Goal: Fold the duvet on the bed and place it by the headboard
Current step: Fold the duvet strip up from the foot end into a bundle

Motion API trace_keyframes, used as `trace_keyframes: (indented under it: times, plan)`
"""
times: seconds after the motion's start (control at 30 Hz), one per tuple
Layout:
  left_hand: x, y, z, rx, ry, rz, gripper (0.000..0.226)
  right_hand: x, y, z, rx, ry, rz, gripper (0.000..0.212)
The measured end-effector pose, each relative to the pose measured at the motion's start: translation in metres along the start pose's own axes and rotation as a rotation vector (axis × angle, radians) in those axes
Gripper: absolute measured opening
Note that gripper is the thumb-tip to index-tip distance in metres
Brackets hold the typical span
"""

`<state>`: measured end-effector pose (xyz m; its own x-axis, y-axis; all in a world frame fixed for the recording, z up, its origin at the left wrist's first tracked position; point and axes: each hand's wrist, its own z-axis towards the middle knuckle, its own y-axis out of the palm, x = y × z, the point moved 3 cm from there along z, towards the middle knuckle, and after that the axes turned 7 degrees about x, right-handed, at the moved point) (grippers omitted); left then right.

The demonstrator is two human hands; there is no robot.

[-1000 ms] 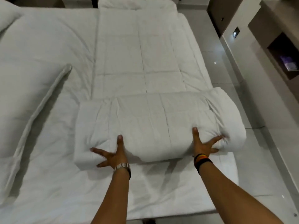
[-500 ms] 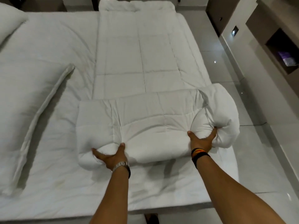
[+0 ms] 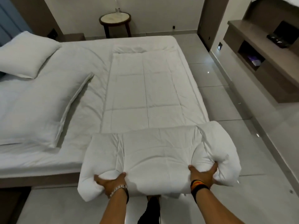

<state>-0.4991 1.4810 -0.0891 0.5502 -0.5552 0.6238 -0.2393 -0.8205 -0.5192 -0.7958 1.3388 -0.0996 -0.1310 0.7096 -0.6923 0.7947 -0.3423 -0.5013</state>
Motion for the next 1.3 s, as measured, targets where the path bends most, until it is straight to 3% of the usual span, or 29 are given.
trace_keyframes:
  times: [0.1,0.2,0.33,0.4,0.47,0.57,0.67,0.73,0.97,1.1,1.3]
  plan:
    - [0.014,-0.017,-0.015,-0.041,0.018,-0.020,0.137,-0.019,-0.014,-0.019,0.003,0.015,0.014,0.123]
    - [0.075,-0.007,-0.017,-0.114,0.118,-0.080,0.128,-0.083,0.003,-0.024,-0.031,-0.044,0.089,0.121]
    - [0.197,0.025,-0.013,-0.227,0.439,-0.351,0.095,-0.209,0.047,-0.014,-0.188,-0.325,0.337,0.105]
    - [0.248,0.047,-0.006,-0.264,0.605,-0.365,0.077,-0.266,0.071,-0.005,-0.287,-0.465,0.454,0.090]
    - [0.273,0.072,0.013,-0.210,0.703,-0.289,0.064,-0.297,0.090,0.007,-0.254,-0.589,0.408,0.078]
    - [0.264,0.121,0.055,-0.111,0.703,-0.126,0.069,-0.290,0.137,0.041,-0.134,-0.671,0.201,0.069]
    - [0.227,0.173,0.085,-0.123,0.518,0.100,0.077,-0.242,0.189,0.075,-0.164,-0.485,-0.036,0.080]
    - [0.217,0.209,0.095,-0.186,0.323,0.073,0.089,-0.223,0.221,0.093,-0.192,-0.335,-0.081,0.094]
    - [0.256,0.291,0.122,-0.089,-0.099,-0.170,0.148,-0.243,0.314,0.124,0.022,-0.069,0.144,0.146]
    - [0.257,0.303,0.140,-0.034,-0.135,-0.122,0.155,-0.241,0.341,0.138,0.087,0.000,0.206,0.147]
    - [0.254,0.291,0.131,-0.030,-0.069,-0.292,0.141,-0.232,0.331,0.138,0.111,-0.074,0.289,0.130]
